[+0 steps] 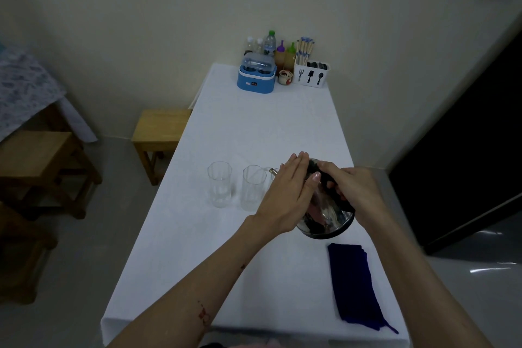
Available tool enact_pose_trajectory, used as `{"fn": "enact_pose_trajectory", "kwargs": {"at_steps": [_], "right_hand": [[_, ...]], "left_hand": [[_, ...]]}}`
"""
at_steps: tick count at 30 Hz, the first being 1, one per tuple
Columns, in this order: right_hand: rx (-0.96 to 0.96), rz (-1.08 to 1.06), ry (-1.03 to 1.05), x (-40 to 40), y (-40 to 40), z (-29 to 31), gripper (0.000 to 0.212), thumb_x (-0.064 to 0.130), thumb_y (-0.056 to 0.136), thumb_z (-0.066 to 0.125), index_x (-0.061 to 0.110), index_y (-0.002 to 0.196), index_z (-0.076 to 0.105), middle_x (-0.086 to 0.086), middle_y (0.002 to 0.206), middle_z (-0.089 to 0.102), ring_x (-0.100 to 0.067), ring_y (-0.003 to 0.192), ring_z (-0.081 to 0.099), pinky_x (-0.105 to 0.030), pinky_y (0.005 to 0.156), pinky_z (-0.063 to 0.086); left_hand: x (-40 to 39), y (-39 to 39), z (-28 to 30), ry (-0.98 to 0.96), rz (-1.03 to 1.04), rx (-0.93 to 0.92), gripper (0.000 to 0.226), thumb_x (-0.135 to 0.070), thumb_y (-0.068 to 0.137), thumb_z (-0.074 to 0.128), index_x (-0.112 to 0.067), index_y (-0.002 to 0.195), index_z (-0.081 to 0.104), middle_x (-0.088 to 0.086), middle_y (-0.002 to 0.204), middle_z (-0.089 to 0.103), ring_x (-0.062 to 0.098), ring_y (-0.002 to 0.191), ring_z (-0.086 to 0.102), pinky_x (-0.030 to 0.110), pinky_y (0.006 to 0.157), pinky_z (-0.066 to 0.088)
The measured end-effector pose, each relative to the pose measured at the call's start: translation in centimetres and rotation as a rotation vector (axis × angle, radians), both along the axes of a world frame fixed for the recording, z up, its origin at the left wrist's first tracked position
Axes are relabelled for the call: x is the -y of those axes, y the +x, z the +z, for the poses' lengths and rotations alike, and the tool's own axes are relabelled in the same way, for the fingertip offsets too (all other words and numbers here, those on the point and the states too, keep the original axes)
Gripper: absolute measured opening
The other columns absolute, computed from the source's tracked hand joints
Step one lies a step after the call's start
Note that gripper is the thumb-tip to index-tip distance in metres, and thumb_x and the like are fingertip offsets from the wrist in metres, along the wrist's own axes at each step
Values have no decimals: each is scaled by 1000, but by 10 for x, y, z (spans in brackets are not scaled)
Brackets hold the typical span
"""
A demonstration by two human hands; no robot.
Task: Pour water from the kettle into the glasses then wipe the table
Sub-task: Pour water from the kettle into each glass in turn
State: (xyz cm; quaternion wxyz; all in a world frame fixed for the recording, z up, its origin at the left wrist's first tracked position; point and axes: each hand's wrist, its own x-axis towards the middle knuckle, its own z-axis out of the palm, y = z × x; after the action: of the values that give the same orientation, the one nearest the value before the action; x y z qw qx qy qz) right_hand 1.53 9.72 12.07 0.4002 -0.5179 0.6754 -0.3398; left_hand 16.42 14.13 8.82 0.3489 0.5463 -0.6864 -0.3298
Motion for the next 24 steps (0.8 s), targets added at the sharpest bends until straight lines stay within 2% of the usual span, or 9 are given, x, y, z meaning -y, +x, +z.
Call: {"fn": "enact_pose_trajectory", "kwargs": {"at_steps": [11,18,24], "right_hand": [[1,-13,2,-1,4,-1,54,67,63,74,14,56,74,1,57,69,-22,63,63,-39,69,53],[8,-14,1,-3,7,2,54,66,61,73,13,52,69,5,49,63,-20,57,58,-36,64,47],[9,-11,2,-4,8,2,53,67,62,72,15,52,70,4,51,65,-20,60,60,-36,66,49]], "left_hand": [[2,4,-2,1,-7,12,62,-47,104,20,-16,156,10,-4,164,10,5,150,-2,33,123,2],[2,5,-1,5,-14,6,61,-46,104,21,-15,156,10,-4,164,10,5,150,-2,33,123,1],[3,7,-1,-4,-14,7,61,-46,104,20,-15,155,11,-3,164,11,6,150,-1,34,123,1]]}}
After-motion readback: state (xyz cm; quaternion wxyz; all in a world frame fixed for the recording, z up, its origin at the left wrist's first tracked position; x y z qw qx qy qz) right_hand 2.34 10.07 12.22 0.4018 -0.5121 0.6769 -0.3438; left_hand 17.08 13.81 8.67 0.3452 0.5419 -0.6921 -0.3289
